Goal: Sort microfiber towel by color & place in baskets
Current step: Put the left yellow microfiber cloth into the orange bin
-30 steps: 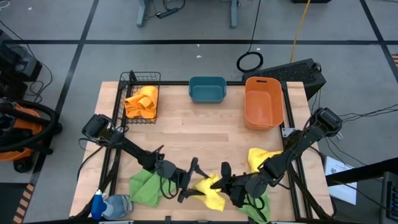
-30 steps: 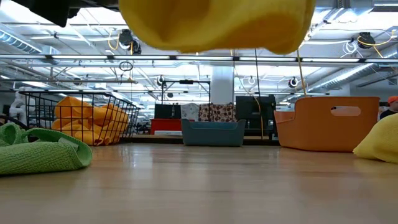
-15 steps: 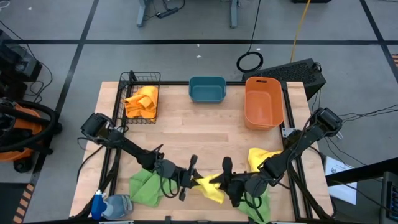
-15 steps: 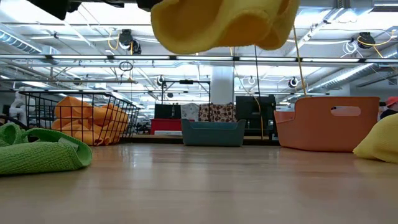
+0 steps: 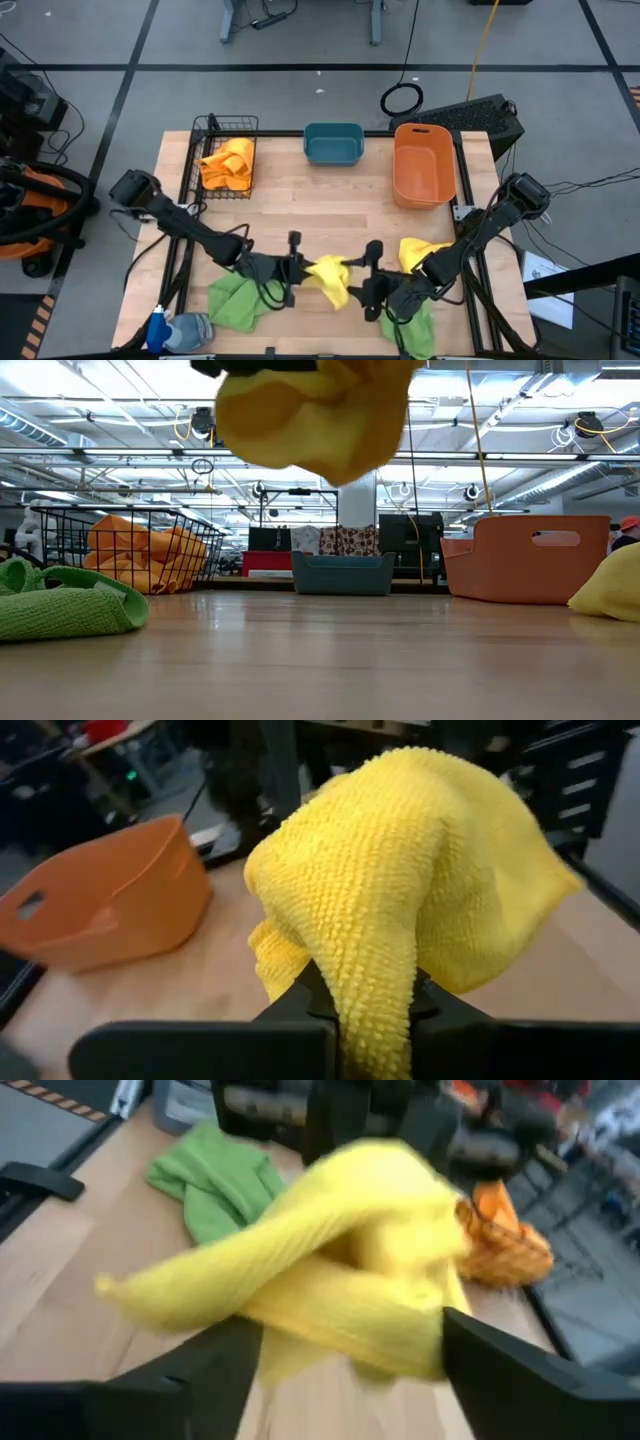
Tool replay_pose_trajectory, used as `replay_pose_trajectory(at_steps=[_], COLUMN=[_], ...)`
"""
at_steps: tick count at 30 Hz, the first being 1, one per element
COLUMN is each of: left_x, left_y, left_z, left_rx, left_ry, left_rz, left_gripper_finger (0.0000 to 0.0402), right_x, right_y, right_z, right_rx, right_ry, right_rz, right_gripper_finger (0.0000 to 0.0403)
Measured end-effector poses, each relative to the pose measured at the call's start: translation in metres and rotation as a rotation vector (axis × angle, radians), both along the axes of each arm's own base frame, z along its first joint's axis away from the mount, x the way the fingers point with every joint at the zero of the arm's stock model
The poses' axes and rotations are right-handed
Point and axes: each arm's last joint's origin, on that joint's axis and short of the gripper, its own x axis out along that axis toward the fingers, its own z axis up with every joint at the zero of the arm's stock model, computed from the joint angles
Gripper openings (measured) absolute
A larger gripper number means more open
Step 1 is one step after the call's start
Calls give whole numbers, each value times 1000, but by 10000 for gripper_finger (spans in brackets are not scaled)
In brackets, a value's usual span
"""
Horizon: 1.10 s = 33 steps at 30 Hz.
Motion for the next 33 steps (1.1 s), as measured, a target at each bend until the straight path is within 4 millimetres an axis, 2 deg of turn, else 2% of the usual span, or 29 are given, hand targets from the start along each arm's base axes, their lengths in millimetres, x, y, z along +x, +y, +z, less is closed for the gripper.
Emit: replay_pose_trajectory(at_steps=[6, 13, 22, 33], left_x=[-16, -19, -19, -21], left_y=[6, 13, 13, 15], left_z=[6, 3, 2, 0], left_rx=[23, 50, 54, 69], left_ry=[60, 65, 64, 86], left_rz=[178, 335, 354, 373], left_gripper_finger=[29, 30, 30, 31], right_x=[6, 19, 30, 28], right_y=[-12, -30, -37, -44], right_z=[-3, 0, 6, -3], right_rx=[95, 168, 360, 384], right_ry=[2, -38, -78, -5], right_rz=[-90, -169, -94, -169], right_gripper_finger=[334, 340, 341, 341])
